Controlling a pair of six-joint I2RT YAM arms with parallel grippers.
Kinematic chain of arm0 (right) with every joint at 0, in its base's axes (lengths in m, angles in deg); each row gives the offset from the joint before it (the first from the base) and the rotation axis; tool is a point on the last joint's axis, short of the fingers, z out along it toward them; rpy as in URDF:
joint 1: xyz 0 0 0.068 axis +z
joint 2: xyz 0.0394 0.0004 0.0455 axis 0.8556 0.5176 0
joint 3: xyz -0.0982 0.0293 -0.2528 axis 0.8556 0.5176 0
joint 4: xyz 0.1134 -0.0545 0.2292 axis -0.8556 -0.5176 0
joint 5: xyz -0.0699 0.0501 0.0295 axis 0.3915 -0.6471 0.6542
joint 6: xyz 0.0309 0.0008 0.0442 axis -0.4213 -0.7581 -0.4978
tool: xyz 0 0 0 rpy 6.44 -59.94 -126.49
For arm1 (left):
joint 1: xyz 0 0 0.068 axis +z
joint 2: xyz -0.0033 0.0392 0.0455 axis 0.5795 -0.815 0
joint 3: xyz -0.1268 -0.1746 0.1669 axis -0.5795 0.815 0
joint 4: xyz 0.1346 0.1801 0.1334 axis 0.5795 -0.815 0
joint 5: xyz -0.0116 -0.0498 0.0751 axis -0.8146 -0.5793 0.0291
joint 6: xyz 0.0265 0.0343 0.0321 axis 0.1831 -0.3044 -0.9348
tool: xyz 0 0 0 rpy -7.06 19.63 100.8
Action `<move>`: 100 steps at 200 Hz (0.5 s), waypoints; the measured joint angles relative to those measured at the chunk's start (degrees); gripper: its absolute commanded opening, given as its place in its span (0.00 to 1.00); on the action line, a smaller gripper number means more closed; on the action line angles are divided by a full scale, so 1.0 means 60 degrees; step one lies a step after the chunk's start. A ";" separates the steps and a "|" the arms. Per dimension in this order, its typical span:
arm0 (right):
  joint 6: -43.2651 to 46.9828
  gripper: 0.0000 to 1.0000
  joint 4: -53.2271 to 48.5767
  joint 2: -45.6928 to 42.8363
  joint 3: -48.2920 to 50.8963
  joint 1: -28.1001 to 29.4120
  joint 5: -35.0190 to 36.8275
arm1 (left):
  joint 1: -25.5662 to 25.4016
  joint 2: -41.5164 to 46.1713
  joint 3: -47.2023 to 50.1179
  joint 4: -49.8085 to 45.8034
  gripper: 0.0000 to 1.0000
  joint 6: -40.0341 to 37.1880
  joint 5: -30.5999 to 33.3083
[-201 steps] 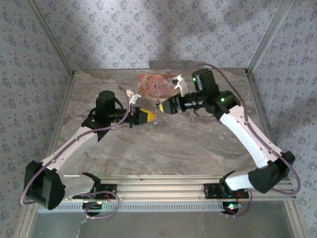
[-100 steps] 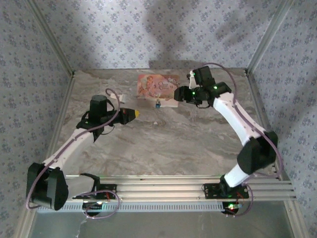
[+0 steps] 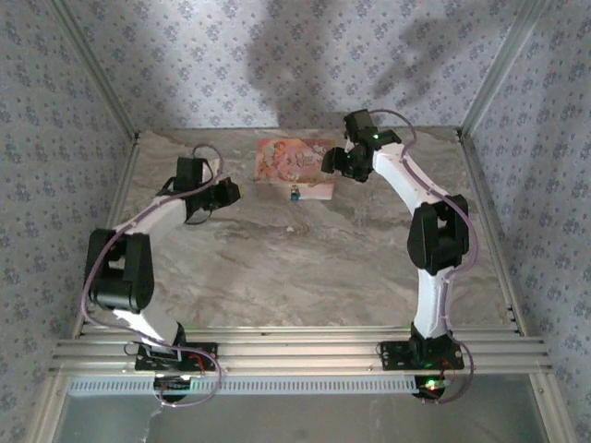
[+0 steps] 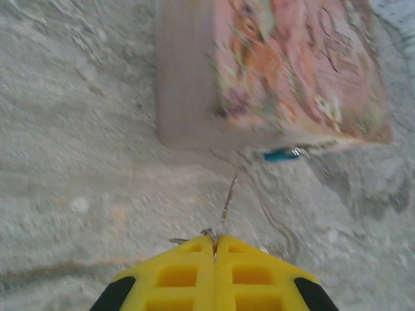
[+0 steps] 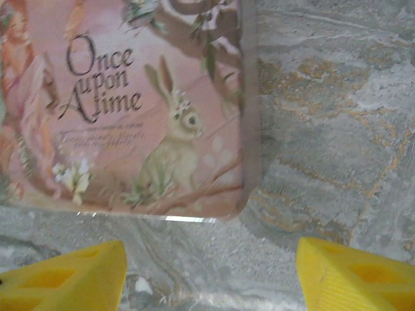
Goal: Unlock a padlock with a key
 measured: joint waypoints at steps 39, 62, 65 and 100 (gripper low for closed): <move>0.0095 0.60 -0.0033 0.1038 -0.0696 -0.0259 -0.0186 | 0.0018 -0.1858 -0.1738 -0.0280 0.00 -0.0080 0.0466; 0.0153 0.60 -0.0040 0.1537 -0.1042 -0.0328 -0.0331 | 0.0015 -0.2787 -0.2714 -0.0463 0.00 -0.0084 0.0597; 0.0164 0.60 -0.0040 0.1610 -0.1096 -0.0342 -0.0350 | 0.0015 -0.2892 -0.2827 -0.0474 0.00 -0.0087 0.0612; 0.0280 0.58 0.0040 0.2051 -0.1373 -0.0397 -0.0758 | -0.0022 -0.3781 -0.3905 -0.0710 0.00 -0.0182 0.0678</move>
